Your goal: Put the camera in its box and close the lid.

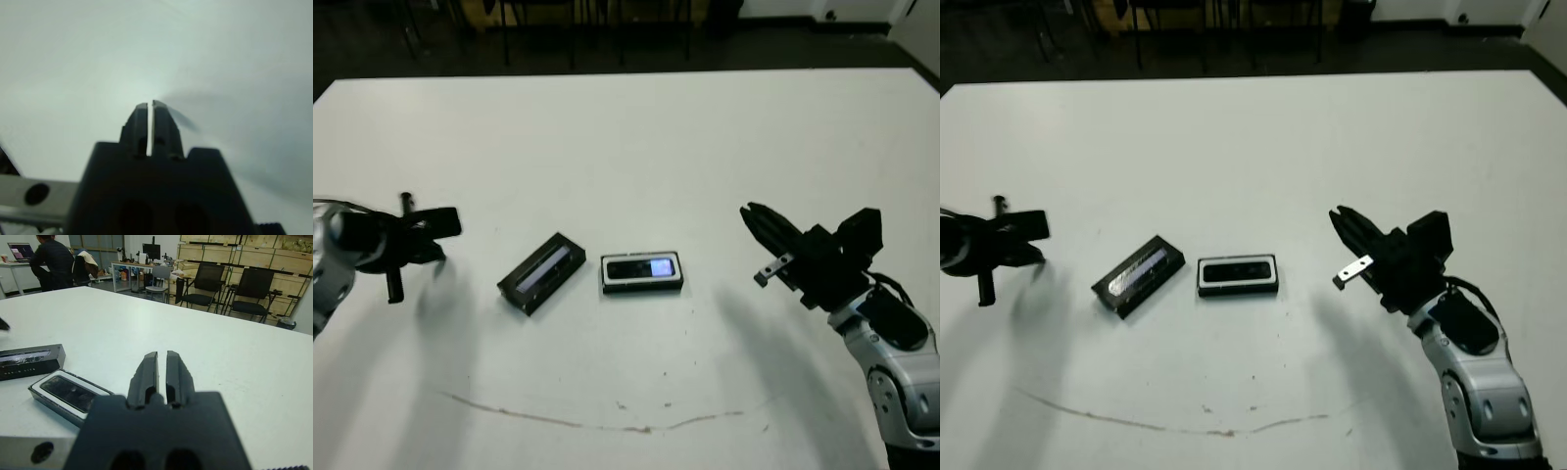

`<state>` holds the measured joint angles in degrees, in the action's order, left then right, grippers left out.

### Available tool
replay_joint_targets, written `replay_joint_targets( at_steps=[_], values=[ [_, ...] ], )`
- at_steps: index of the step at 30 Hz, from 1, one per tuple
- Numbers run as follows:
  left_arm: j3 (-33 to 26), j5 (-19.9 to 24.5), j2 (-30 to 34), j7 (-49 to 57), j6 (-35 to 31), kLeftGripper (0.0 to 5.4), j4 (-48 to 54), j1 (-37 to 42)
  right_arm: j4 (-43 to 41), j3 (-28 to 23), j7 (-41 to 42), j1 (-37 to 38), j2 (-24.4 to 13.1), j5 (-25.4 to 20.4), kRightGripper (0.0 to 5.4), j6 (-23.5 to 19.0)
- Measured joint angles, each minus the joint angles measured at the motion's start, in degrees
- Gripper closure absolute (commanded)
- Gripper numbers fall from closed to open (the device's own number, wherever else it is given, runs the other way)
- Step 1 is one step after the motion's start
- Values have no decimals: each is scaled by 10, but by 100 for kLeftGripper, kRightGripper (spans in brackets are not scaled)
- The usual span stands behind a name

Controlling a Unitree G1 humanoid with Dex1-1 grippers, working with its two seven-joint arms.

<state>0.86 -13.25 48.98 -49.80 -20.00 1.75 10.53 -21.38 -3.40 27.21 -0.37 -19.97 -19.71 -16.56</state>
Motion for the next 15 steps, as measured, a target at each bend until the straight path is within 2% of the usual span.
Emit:
replay_joint_targets(
  at_steps=[3, 6, 10, 15],
  values=[
    [-98, 69, -46, 54, -6, 540, 101, -60, -3, 1, -5, 1, 0, 1, 539, -2],
    [-153, 136, -115, 105, -30, 540, 182, -96, -6, 2, -7, 2, 0, 1, 539, -2],
    [-192, 225, -207, 175, -93, 540, 279, -114, -6, 3, -7, 2, 0, 0, 539, -2],
    [-216, 327, -280, 252, -191, 540, 368, -117, -8, 2, -9, 3, 0, -1, 539, -3]
  ],
)
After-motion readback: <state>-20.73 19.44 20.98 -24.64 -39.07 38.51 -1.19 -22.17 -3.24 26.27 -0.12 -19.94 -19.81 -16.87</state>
